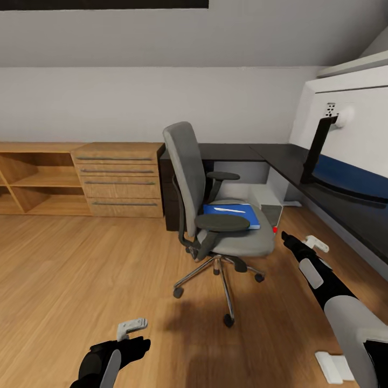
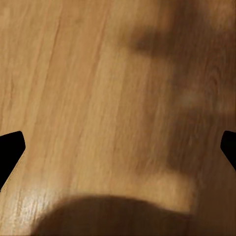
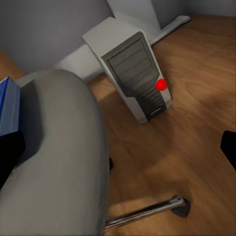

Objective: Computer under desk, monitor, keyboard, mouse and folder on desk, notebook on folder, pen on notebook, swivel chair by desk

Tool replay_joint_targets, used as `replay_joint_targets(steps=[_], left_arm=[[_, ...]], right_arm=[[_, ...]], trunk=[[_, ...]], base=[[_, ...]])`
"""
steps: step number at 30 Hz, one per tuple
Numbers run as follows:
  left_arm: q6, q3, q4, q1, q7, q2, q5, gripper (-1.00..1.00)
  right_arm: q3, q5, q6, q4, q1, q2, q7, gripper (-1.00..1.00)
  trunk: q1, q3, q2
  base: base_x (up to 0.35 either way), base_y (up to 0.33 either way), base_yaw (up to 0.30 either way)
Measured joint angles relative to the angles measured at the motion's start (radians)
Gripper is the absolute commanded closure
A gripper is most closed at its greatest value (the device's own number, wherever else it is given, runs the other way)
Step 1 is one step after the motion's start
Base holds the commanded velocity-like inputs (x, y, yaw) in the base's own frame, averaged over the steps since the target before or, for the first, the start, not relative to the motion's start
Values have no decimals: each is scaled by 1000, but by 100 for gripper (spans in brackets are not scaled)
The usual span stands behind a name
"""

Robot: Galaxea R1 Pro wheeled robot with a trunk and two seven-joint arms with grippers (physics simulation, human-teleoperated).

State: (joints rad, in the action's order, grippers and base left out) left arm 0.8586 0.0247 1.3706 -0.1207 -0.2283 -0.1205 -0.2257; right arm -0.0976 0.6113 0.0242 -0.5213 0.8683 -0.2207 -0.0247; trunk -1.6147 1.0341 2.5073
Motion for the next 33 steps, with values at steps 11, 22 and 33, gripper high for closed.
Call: replay_joint_targets(steps=[11, 22, 33], left_arm=[[0, 1, 0, 0, 1, 1, 0, -100], [-1, 2, 0, 0, 0, 2, 0, -100], [-2, 1, -4, 0, 1, 2, 0, -100]], right_arm=[[0, 4, -3, 2, 0, 0, 1, -100], [-1, 69, -5, 5, 0, -1, 0, -100], [-1, 75, -8, 21, 0, -1, -1, -100]], trunk=[[0, 0, 0], [0, 0, 0], [0, 0, 0]], base=[[142, 0, 0], [139, 0, 0], [115, 0, 0]])
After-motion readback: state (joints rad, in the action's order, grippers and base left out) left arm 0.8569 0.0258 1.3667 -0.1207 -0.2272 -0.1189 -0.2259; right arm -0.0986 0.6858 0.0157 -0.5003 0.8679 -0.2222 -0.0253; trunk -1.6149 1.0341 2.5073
